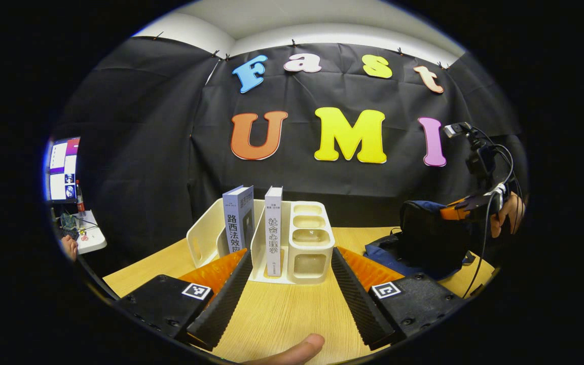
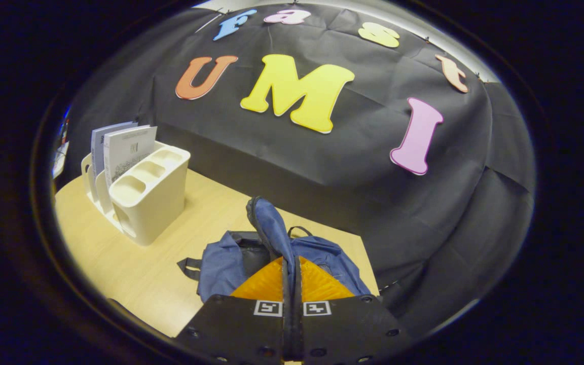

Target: Open the schoolbag, grab two books from the bookshelf and put them into the schoolbag.

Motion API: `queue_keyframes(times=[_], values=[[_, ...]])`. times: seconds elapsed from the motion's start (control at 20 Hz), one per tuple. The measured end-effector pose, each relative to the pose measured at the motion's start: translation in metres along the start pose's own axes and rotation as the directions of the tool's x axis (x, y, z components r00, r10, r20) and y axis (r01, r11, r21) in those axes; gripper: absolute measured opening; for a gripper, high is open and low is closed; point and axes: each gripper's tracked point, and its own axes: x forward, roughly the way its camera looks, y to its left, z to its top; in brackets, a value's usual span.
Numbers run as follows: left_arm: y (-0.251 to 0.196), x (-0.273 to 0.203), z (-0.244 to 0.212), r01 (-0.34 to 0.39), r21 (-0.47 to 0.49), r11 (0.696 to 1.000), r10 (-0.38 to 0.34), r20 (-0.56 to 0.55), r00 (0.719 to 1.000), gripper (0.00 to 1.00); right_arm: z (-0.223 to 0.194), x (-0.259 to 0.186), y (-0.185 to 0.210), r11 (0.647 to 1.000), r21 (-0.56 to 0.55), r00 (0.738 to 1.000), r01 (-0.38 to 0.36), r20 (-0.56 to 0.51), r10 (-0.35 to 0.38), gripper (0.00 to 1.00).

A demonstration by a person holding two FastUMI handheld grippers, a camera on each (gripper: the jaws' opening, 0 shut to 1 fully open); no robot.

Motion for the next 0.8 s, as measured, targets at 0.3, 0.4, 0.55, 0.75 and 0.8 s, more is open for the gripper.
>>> queue_keyframes(times=[0.3,0.4,0.55,0.75,0.8], values=[[-0.003,0.037,0.025,0.020,0.020,1.000,-0.020,-0.017,1.000,0.98,0.009,-0.004,-0.030,0.999,0.030,1.000,-0.021,0.017,0.021,0.00],[-0.006,0.055,0.033,0.018,0.041,0.999,-0.016,-0.031,0.999,0.98,0.008,-0.003,-0.037,0.999,0.035,0.999,-0.037,0.019,0.037,0.00],[-0.005,0.084,0.045,0.006,0.072,0.997,-0.003,-0.045,0.999,0.98,0.009,0.002,-0.042,0.998,0.038,0.998,-0.059,0.022,0.058,0.00],[-0.009,0.126,0.068,0.020,0.027,0.999,-0.018,-0.064,0.998,0.98,0.014,0.008,-0.049,0.996,0.026,0.996,-0.084,0.027,0.083,0.00],[-0.006,0.136,0.074,0.011,0.026,1.000,-0.009,-0.068,0.998,0.98,0.014,0.009,-0.051,0.996,0.027,0.996,-0.091,0.030,0.090,0.00]])
